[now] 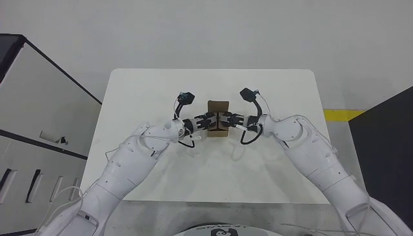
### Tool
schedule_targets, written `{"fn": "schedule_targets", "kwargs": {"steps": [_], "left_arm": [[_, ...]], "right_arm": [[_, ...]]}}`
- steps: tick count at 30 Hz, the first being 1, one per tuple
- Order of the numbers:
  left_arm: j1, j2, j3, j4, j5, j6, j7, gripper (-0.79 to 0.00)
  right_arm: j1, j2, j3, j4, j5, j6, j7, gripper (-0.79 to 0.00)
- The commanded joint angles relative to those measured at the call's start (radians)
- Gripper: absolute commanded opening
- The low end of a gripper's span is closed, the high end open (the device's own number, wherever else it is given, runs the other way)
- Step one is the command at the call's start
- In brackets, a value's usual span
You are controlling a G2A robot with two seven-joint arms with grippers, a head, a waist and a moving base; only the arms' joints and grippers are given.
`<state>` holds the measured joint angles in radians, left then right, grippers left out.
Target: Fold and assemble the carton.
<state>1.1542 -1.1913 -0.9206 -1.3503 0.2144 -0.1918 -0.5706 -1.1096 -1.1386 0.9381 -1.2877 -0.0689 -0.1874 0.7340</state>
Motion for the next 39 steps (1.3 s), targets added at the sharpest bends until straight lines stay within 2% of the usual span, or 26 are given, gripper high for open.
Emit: {"fn": "schedule_targets", "kwargs": {"steps": [1, 2, 3, 4, 5, 6, 17, 21, 29, 33, 39], "left_arm": [[0.007, 0.002, -0.009, -0.014, -0.005, -0.013, 0.003, -0.785], [0.012, 0.004, -0.016, -0.022, -0.006, -0.023, 0.001, -0.489], [0.018, 0.006, -0.023, -0.032, -0.009, -0.033, -0.004, -0.142], [0.025, 0.009, -0.032, -0.042, -0.014, -0.043, -0.009, 0.0], [0.032, 0.012, -0.042, -0.051, -0.017, -0.049, -0.015, 0.0], [0.039, 0.015, -0.052, -0.061, -0.016, -0.054, -0.02, 0.0], [0.155, 0.053, -0.162, -0.208, -0.037, -0.145, -0.104, 0.0], [0.182, 0.062, -0.189, -0.259, -0.059, -0.159, -0.133, 0.0], [0.191, 0.061, -0.179, -0.254, -0.078, -0.16, -0.144, 0.0], [0.205, 0.064, -0.182, -0.24, -0.156, -0.195, -0.192, 0.0], [0.21, 0.061, -0.162, -0.23, -0.155, -0.224, -0.161, 0.0]], "right_arm": [[-0.009, 0.003, 0.014, -0.006, 0.023, -0.02, 0.008, -0.785], [-0.013, 0.005, 0.024, -0.009, 0.029, -0.029, 0.012, -0.785], [-0.02, 0.008, 0.034, -0.013, 0.04, -0.041, 0.018, -0.785], [-0.029, 0.01, 0.046, -0.018, 0.058, -0.056, 0.027, -0.585], [-0.037, 0.014, 0.059, -0.02, 0.076, -0.07, 0.038, -0.215], [-0.045, 0.017, 0.073, -0.023, 0.089, -0.085, 0.049, -0.006], [-0.159, 0.064, 0.269, -0.058, 0.316, -0.22, 0.184, 0.0], [-0.178, 0.071, 0.3, -0.069, 0.374, -0.237, 0.232, 0.0], [-0.187, 0.068, 0.288, -0.063, 0.409, -0.21, 0.238, 0.0], [-0.168, 0.066, 0.295, -0.039, 0.463, -0.219, 0.246, 0.0], [-0.108, 0.058, 0.281, 0.001, 0.526, -0.215, 0.276, 0.0]]}}
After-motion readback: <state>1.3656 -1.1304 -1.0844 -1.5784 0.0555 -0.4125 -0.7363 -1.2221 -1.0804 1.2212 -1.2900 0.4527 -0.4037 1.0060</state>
